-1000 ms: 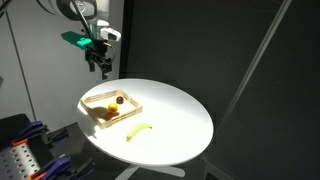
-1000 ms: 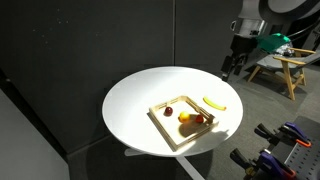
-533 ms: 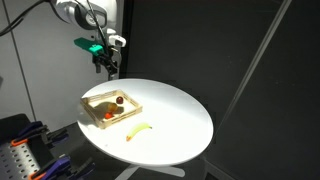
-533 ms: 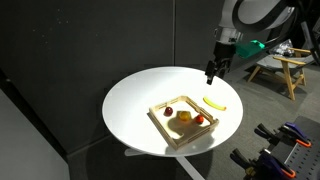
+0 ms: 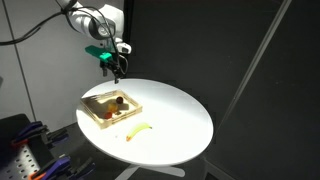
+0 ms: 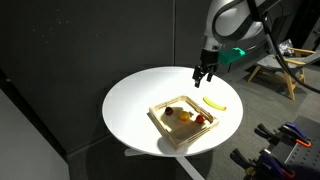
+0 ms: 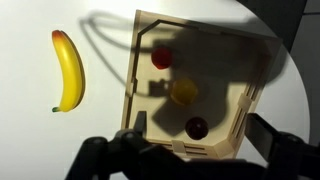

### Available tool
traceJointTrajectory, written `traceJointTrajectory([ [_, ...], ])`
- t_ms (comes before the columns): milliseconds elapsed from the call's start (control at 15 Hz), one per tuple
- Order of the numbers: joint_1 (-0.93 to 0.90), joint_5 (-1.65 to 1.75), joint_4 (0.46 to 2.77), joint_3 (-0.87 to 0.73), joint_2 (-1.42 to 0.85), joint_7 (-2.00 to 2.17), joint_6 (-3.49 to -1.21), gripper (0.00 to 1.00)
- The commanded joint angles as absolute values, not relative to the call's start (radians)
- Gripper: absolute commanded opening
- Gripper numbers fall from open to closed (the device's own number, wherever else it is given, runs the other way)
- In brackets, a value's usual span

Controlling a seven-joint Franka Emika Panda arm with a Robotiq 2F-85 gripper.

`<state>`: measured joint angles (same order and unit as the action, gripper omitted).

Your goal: Move the toy plum from the tray to the table

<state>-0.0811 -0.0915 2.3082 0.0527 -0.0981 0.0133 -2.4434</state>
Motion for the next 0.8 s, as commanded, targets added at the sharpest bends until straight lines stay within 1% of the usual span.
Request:
traceJointTrajectory([
  [0, -0.068, -0.116, 2.239, 0.061, -0.176, -0.022, -2.448, 1.0],
  [333, -0.062, -0.103, 2.199, 0.061, -0.246, -0.016, -2.449, 1.0],
  [400, -0.071, -0.089, 2.231, 0.059, -0.219, 0.012, -2.446, 1.0],
  [733, -0.069, -0.089, 2.214, 0.059, -0.242, 0.012, -2.446, 1.0],
])
